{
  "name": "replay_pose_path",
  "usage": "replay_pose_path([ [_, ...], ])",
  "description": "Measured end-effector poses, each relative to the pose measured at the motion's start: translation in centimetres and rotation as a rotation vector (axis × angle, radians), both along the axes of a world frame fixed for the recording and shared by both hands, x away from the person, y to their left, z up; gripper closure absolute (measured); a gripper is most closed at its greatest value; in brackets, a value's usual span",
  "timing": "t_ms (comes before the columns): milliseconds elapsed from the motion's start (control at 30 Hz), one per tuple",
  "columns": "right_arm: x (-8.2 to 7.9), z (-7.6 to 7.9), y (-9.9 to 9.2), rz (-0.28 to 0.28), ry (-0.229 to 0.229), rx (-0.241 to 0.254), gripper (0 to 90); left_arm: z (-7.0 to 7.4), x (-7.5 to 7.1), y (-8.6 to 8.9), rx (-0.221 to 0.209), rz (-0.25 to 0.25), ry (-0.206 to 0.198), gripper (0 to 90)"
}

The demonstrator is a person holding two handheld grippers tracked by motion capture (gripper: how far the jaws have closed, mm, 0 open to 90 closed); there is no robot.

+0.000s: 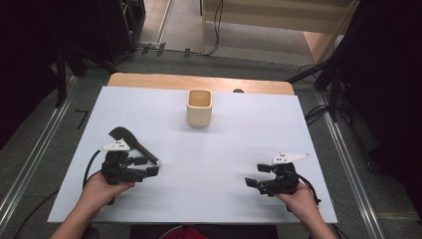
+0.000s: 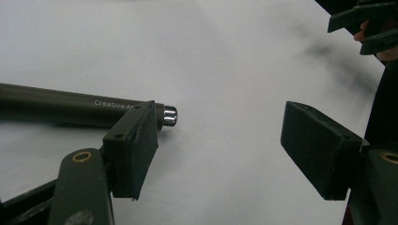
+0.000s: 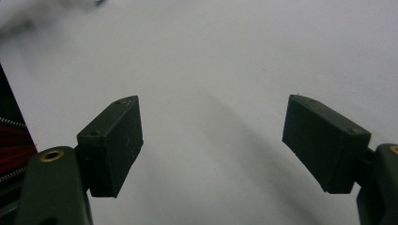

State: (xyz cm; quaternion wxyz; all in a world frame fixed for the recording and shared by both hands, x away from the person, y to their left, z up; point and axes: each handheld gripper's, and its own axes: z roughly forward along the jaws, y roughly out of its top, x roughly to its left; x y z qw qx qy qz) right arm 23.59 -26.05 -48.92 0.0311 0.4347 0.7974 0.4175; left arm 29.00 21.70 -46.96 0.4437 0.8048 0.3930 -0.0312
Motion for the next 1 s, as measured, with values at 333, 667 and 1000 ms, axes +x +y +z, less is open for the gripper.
replay_pose_path([
  [333,0.23,0.17,-0.35,-0.033,-0.022,0.04,18.8,0.04,0.27,-0.02,0.061,0.036,0.053,31.1],
  [667,0.39,-0.06,-0.31,-0.024,0.008,0.014,18.8,0.16,0.19,-0.08,0.05,0.019,0.033,31.0],
  [1000,0.43,-0.07,-0.44,-0.031,0.013,0.006,18.8,0.0,0.17,-0.16,0.056,0.007,0.034,31.0],
])
